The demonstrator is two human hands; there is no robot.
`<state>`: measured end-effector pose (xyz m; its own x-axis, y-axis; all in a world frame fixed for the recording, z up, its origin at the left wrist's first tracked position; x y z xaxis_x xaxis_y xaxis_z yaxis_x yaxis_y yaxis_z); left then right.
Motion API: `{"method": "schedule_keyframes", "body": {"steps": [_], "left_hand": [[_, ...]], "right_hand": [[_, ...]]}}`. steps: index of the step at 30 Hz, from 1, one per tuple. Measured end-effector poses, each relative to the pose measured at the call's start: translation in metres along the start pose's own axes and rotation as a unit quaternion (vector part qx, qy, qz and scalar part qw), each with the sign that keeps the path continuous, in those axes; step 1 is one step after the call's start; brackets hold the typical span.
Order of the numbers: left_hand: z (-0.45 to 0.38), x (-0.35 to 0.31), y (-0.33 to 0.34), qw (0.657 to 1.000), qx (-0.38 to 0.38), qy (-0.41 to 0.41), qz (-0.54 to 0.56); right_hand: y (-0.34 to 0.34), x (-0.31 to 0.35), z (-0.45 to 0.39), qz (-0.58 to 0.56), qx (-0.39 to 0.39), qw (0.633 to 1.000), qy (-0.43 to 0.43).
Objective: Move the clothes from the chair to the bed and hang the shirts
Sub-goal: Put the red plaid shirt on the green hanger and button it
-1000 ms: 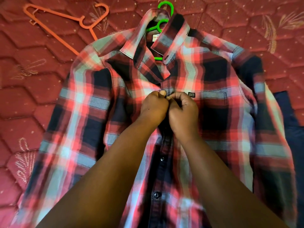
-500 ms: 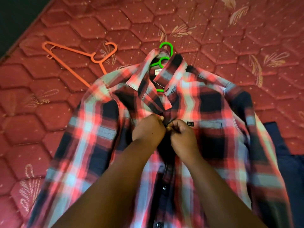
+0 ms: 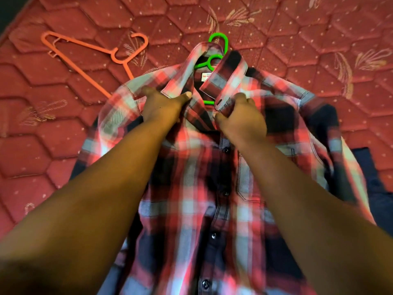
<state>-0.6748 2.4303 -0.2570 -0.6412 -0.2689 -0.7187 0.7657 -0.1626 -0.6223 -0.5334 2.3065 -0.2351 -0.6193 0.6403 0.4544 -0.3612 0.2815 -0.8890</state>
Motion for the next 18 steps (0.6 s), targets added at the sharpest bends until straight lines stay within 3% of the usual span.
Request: {"method": "schedule_keyframes", "body": {"steps": [5,7,9,12,14,16,17,18], "left_hand": [[-0.008,-0.029,0.001,0.973,0.01,0.168,-0.158],[-0.008,-0.04,0.0,0.967,0.003,0.184,-0.176],[-0.009,-0.047,0.003,0.982,0.015,0.151,-0.116],[-0.022,-0.059,0.016,0.992,0.049,0.022,0.117],[-0.031,-0.073,0.024,0.966,0.066,-0.05,0.244],[-0.033,-0.088,0.029,0.959,0.071,-0.041,0.27],[-0.036,-0.092,0.03,0.968,0.07,-0.002,0.24],[-0.038,-0.093,0.029,0.982,0.076,0.065,0.163]], "right_hand": [[-0.002,0.003,-0.029,0.108,0.009,0.994,-0.017],[-0.002,0.007,-0.034,0.137,0.021,0.989,-0.058],[-0.001,0.007,-0.037,0.129,0.026,0.988,-0.086],[-0.008,-0.004,-0.048,-0.036,0.004,0.999,-0.006],[-0.015,-0.015,-0.065,-0.234,-0.04,0.962,0.133],[-0.021,-0.026,-0.082,-0.397,-0.084,0.874,0.268],[-0.023,-0.032,-0.086,-0.432,-0.098,0.847,0.294],[-0.024,-0.037,-0.089,-0.422,-0.101,0.855,0.284]]}}
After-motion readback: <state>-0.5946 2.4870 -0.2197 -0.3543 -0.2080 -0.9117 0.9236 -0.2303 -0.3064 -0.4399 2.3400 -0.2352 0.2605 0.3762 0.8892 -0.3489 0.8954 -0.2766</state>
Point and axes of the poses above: each hand's wrist, its own z-axis away from the middle knuckle, its own y-axis out of the palm, x = y × z, the point moved 2 cm from there along -z, towards the middle knuckle, and after that the axes turned 9 degrees about -x, right-handed, at the moved point
